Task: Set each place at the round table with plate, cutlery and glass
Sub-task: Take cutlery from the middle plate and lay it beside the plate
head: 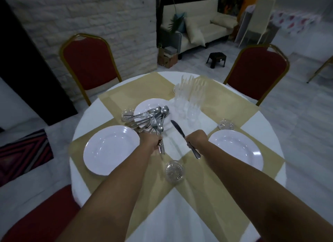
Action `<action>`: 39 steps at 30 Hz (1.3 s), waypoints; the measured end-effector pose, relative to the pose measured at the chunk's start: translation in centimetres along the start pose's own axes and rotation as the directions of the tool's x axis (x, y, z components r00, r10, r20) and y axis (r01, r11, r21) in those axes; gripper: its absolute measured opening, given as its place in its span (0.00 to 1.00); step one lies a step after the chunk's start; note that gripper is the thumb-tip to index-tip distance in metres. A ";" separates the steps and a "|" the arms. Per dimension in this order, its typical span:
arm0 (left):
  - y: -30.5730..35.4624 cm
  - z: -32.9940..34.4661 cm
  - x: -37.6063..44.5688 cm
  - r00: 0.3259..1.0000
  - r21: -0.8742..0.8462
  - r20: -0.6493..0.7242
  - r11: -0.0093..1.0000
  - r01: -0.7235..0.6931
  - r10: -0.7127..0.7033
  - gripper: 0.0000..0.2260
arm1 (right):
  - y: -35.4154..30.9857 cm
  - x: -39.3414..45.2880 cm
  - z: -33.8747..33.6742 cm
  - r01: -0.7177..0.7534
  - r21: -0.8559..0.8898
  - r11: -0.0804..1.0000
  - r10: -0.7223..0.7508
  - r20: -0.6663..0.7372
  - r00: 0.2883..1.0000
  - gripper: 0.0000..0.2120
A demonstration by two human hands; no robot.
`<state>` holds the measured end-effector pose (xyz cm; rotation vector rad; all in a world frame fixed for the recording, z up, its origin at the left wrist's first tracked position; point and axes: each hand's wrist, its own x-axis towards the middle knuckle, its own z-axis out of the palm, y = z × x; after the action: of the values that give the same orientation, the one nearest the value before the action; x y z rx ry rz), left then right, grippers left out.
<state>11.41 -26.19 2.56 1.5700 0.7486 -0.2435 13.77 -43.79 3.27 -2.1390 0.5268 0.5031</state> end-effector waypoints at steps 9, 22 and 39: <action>-6.6 5.0 -7.0 0.982 -0.136 -0.157 0.987 0.083 -0.104 0.07 | 6.8 -2.5 -4.9 0.113 -0.163 0.980 -0.092 0.130 0.987 0.14; -13.4 11.7 -13.2 0.988 -0.167 -0.038 0.975 0.144 -0.152 0.07 | 13.6 -3.4 -5.8 0.160 -0.342 0.926 -0.132 0.103 0.986 0.06; -17.5 16.0 -15.2 0.983 0.015 -0.113 0.989 0.146 -0.144 0.04 | 19.4 -3.8 -4.6 0.283 -0.420 0.862 -0.287 0.056 0.956 0.11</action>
<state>-6.09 -46.69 -5.55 1.5624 0.9528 -0.2734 1.03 -57.45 -4.73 -2.5822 0.0952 0.4702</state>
